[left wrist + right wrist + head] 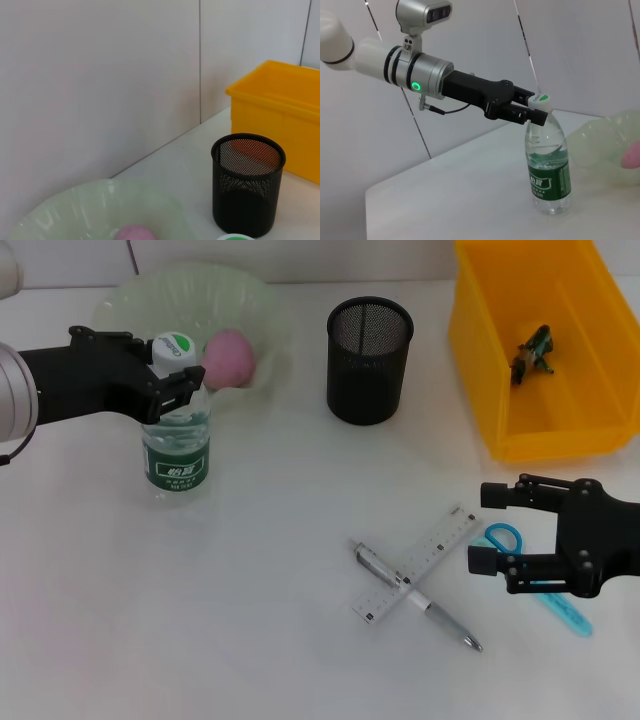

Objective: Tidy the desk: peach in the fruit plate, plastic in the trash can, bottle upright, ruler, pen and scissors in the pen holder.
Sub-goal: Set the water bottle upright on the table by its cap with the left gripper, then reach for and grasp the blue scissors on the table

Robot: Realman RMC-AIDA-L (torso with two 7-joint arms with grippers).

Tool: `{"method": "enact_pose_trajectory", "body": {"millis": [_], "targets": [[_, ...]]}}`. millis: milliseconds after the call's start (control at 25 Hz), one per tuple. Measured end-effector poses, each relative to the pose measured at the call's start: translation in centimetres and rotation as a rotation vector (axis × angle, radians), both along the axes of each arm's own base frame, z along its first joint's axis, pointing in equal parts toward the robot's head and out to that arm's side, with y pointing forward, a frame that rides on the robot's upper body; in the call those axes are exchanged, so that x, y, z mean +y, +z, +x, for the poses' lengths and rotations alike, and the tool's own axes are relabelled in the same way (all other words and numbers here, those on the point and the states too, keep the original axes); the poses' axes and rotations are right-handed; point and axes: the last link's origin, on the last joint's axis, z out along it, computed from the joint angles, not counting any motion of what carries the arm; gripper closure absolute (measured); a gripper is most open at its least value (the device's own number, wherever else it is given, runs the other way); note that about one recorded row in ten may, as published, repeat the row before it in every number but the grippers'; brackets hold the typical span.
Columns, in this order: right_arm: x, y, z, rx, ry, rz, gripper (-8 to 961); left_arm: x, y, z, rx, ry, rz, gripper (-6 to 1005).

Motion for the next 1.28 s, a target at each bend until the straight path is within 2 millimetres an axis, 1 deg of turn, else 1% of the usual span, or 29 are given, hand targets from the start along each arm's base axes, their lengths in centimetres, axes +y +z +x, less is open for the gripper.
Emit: {"method": "enact_pose_trajectory", "body": {"millis": [320,560,760,800,840,880,1000,1040,1080,1120,1200,1240,1280], "targets": [[0.0,0.0,0.1,0.000,-0.003,-0.001,113,0.2,0.2,-0.3,-0.040,0.016,0.033,522],[-0.1,0.1,0.2,0.002,-0.010,0.005,113,0.2,0.3,-0.3,-0.045,0.018,0.036,350],[0.0,0.1,0.2,0.002,-0.009,0.005,114,0.1,0.6,0.0,-0.053,0.006,0.043,276],[0.0,0.1,0.2,0.003,-0.009,0.006,114,0.0,1.7,0.9,-0.082,-0.043,0.070,261],[0.0,0.1,0.2,0.002,-0.009,0.006,114,0.0,1.7,0.9,-0.082,-0.043,0.070,254],[0.0,0.1,0.2,0.003,-0.009,0.006,114,-0.1,2.4,1.5,-0.102,-0.078,0.087,248],[0.1,0.2,0.2,0.002,-0.010,0.010,114,-0.1,2.4,1.5,-0.102,-0.078,0.087,228],[0.2,0.4,0.2,0.004,-0.017,0.014,114,-0.4,3.5,2.5,-0.150,-0.153,0.096,222],[0.4,1.1,0.1,0.009,-0.037,0.027,114,-1.1,3.5,3.4,-0.209,-0.238,0.057,215],[0.4,1.1,0.1,0.009,-0.037,0.027,114,-1.1,3.5,3.4,-0.209,-0.238,0.057,209],[0.7,2.2,-0.2,0.016,-0.059,0.040,114,-1.1,3.5,3.4,-0.209,-0.238,0.057,196],[0.9,3.0,-0.3,0.014,-0.067,0.049,114,-1.7,3.2,3.8,-0.248,-0.297,0.017,189],[0.9,3.7,-0.4,0.008,-0.079,0.052,114,-2.7,1.5,3.0,-0.273,-0.355,-0.077,189]]}}
